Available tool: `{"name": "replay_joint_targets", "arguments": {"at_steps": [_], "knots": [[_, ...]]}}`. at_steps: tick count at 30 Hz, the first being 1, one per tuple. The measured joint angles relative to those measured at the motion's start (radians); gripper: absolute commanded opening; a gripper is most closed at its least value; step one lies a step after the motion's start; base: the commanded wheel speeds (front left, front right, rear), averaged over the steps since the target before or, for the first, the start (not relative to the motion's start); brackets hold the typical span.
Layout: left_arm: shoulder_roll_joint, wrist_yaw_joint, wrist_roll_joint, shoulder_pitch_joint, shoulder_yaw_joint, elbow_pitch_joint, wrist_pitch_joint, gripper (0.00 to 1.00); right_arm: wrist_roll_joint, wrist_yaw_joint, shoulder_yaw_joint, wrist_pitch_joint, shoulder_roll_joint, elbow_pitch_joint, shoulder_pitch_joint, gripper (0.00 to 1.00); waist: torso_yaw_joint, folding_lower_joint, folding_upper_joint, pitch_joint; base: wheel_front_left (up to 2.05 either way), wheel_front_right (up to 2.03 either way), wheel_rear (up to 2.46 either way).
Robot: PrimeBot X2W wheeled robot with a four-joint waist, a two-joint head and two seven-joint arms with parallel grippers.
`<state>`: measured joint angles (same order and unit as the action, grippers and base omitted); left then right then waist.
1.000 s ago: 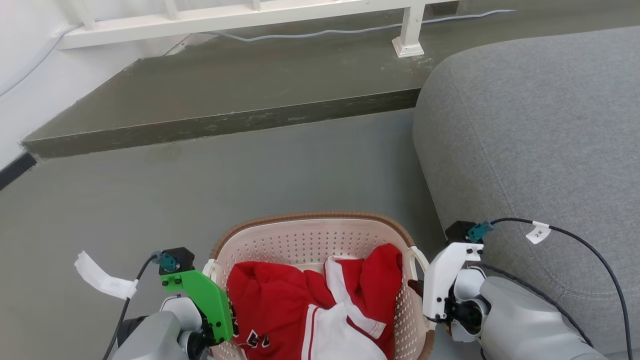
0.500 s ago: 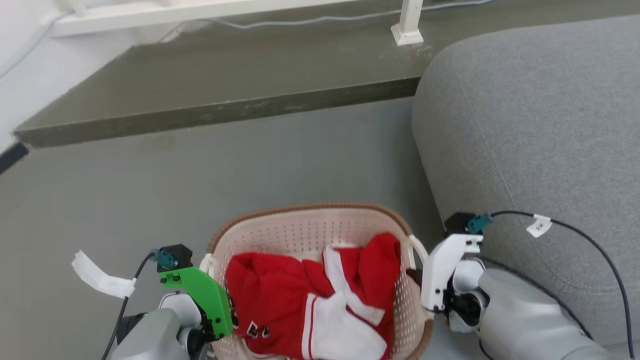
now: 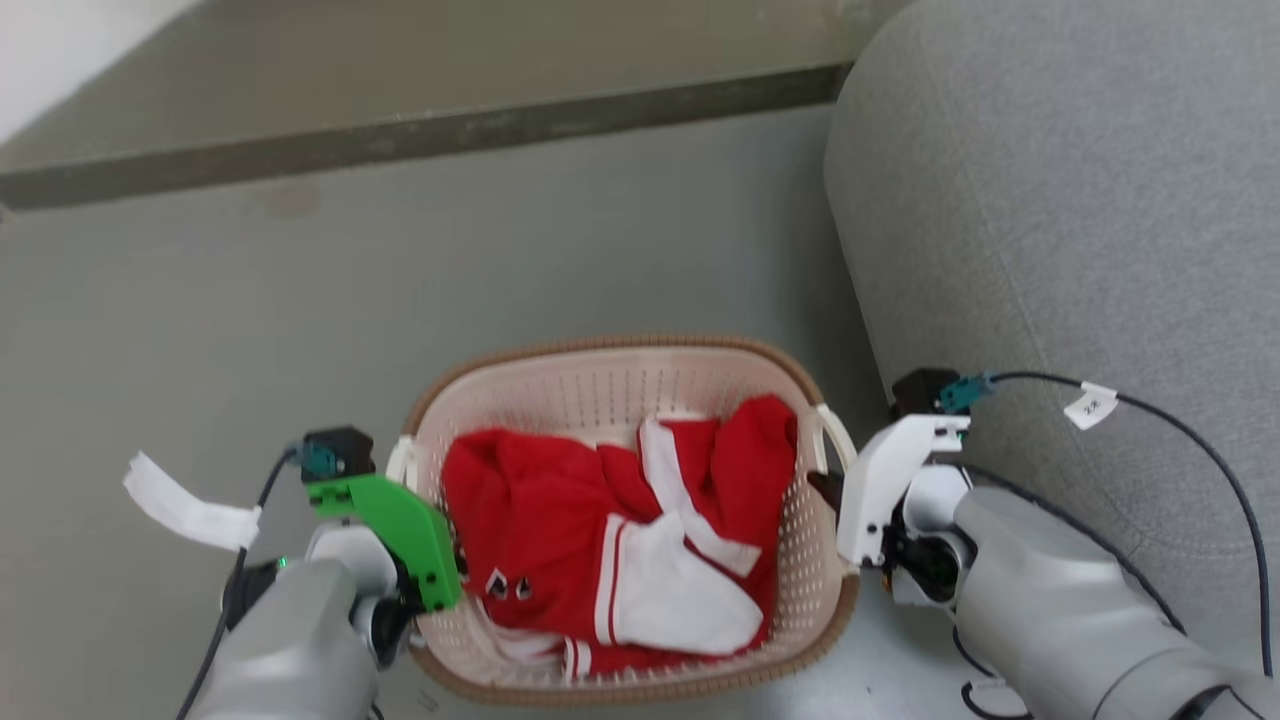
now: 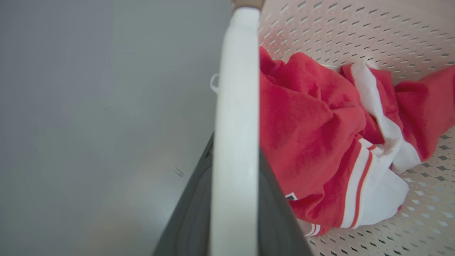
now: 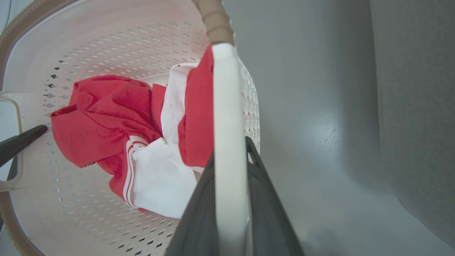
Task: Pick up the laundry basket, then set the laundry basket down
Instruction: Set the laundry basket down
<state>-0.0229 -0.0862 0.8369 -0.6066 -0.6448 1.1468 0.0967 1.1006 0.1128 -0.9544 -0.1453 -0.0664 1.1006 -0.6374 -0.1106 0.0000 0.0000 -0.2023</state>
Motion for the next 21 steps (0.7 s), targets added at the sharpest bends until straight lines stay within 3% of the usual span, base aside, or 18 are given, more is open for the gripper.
{"name": "replay_joint_targets", "arguments": {"at_steps": [21], "knots": [[-0.017, 0.016, -0.032, -0.148, 0.014, -0.011, -0.103, 0.00, -0.014, 0.000, 0.007, 0.113, -0.005, -0.023, -0.149, 0.00, -0.015, 0.0001, 0.0000, -0.256, 0.00, 0.00, 0.00]]}}
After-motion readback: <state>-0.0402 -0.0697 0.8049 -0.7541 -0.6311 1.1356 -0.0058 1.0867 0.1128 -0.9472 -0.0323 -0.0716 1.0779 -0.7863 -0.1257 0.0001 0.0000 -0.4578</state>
